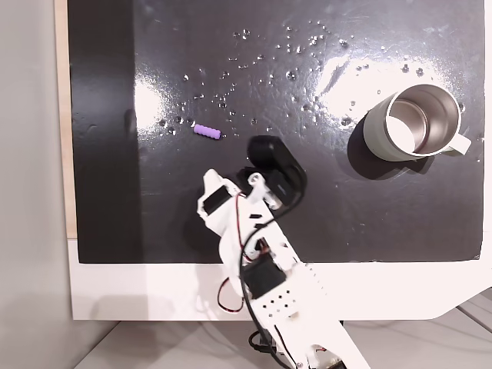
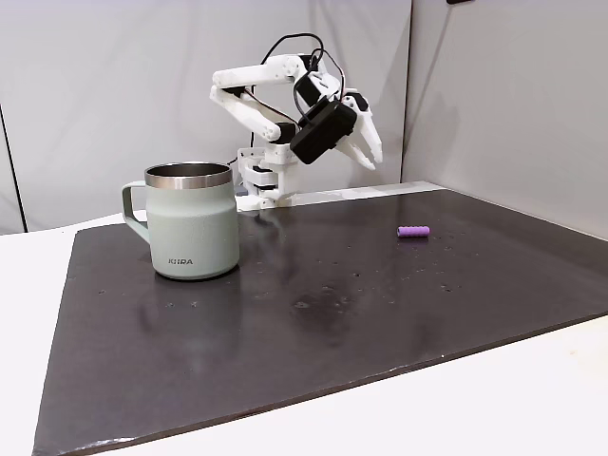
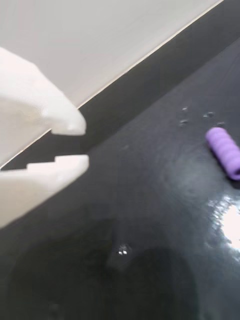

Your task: Grasp a pengrip and put it in the cup.

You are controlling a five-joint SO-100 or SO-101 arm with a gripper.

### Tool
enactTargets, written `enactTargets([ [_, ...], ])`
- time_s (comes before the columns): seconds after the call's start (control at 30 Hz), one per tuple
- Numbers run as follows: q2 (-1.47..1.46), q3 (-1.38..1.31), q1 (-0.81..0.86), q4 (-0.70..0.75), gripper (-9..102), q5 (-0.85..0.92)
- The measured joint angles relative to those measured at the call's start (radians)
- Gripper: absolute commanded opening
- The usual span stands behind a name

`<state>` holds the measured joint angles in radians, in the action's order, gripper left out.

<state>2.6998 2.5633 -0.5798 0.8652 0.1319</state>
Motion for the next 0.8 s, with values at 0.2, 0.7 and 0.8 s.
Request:
enactTargets([
  [0.2, -0.276, -0.201, -0.127, -0.017, 0, -0.003],
  [0.7, -0.851, -0.609, -0.198, 0.075, 0, -0.155],
  [0.8, -0.976, -0.727, -0.219, 0.149, 0, -0.155],
])
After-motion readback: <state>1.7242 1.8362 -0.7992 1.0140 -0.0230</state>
